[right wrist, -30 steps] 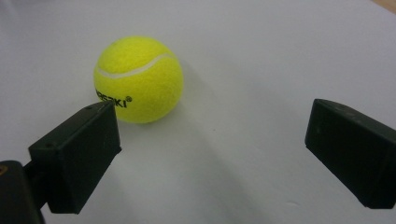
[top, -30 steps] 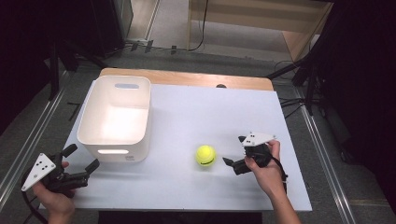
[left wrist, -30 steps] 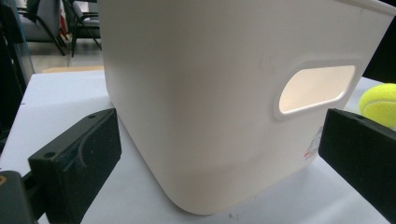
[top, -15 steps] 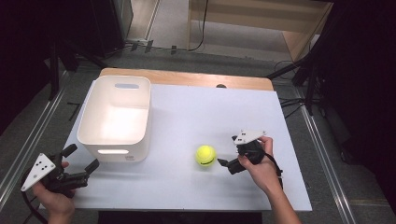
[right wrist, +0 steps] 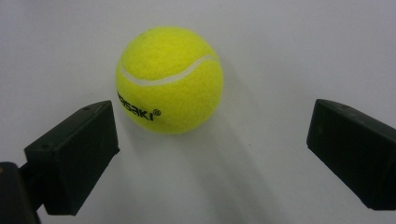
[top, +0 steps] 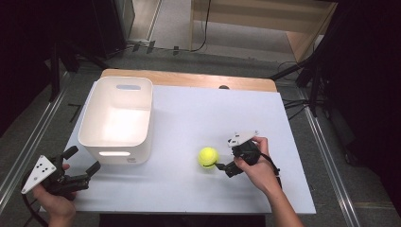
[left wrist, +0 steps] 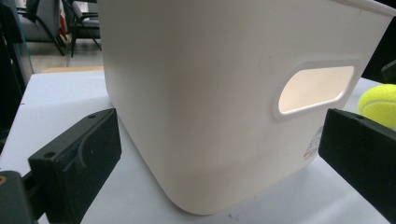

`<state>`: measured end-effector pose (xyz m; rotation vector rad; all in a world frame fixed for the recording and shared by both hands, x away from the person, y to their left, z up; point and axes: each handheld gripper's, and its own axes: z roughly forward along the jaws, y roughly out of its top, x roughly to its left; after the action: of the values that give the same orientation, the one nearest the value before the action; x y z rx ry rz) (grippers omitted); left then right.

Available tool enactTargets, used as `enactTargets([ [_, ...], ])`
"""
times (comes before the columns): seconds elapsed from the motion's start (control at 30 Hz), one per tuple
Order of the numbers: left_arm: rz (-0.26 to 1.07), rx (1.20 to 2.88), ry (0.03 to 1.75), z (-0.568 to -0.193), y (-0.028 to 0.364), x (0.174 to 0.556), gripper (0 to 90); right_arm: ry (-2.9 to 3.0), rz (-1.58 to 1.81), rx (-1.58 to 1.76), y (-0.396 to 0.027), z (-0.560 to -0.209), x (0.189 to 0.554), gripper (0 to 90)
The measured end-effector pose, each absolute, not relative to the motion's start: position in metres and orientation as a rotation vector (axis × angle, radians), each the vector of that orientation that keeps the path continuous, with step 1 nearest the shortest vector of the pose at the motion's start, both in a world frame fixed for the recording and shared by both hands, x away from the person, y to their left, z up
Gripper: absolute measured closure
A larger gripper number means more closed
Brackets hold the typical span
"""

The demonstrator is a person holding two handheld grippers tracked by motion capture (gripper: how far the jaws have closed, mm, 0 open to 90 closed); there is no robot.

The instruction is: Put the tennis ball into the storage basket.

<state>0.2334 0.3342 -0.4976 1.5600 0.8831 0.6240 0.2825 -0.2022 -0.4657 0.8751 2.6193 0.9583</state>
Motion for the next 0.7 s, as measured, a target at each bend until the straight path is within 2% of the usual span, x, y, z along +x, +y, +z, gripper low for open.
enactTargets([
  [0.7,0.621,1.557,0.885,-0.498,0.334,0.233,0.0,2.738,0.858,0.792,-0.183,-0.469,0.29,0.9],
])
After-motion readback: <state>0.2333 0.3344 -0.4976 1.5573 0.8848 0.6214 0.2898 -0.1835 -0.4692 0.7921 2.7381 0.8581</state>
